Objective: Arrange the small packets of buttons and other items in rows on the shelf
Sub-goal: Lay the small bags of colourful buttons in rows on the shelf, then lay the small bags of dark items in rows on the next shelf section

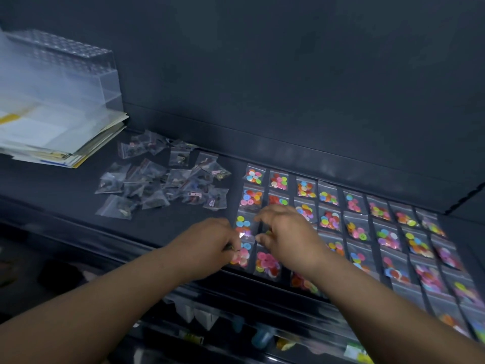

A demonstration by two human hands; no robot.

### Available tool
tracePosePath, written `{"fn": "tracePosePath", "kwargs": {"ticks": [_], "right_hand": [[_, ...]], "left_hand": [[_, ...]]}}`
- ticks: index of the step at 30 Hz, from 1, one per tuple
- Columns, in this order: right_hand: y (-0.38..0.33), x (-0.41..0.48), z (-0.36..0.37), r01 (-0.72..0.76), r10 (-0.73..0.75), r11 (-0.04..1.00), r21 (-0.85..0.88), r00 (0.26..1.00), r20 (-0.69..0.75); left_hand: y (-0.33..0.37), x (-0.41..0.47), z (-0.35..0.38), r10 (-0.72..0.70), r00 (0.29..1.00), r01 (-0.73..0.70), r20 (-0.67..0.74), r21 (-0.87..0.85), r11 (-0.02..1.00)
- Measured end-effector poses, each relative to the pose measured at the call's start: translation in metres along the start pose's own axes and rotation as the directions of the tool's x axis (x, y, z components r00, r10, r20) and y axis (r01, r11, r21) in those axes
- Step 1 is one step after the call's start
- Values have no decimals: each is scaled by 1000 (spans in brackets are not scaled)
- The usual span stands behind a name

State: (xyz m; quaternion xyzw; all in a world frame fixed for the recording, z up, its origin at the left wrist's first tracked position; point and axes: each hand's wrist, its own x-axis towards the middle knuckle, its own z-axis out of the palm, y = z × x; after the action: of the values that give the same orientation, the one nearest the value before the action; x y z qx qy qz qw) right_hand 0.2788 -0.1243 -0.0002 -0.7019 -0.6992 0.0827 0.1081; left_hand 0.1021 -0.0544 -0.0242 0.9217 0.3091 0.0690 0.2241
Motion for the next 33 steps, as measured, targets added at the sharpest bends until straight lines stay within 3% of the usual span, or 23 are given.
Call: {"fn": "tracePosePath", "kwargs": {"ticks": [4,10,18,22,28,33], "right_hand": [[-12,13,-1,15,-14,999,37,1000,-17],[-52,49,-1,42,-39,992,120,999,-28],[-101,105,20,-109,96,955,275,994,58],[-123,128,34,-177,149,932,317,983,109],[-143,154,47,-172,138,962,211,976,169],[-150,165,53,-167,130,978,123,956,263]], "left_hand": [[-11,-1,-15,-55,990,54,-131,-12,998],[-50,-10,-69,-257,901,286,-350,33,958],[-122,-23,-105,-475,841,517,-260,124,847],[-146,-17,-112,-492,845,522,-211,120,845],[-175,-3,-118,-426,902,432,-69,144,890],[-187,5,-121,-397,918,395,13,62,917]]}}
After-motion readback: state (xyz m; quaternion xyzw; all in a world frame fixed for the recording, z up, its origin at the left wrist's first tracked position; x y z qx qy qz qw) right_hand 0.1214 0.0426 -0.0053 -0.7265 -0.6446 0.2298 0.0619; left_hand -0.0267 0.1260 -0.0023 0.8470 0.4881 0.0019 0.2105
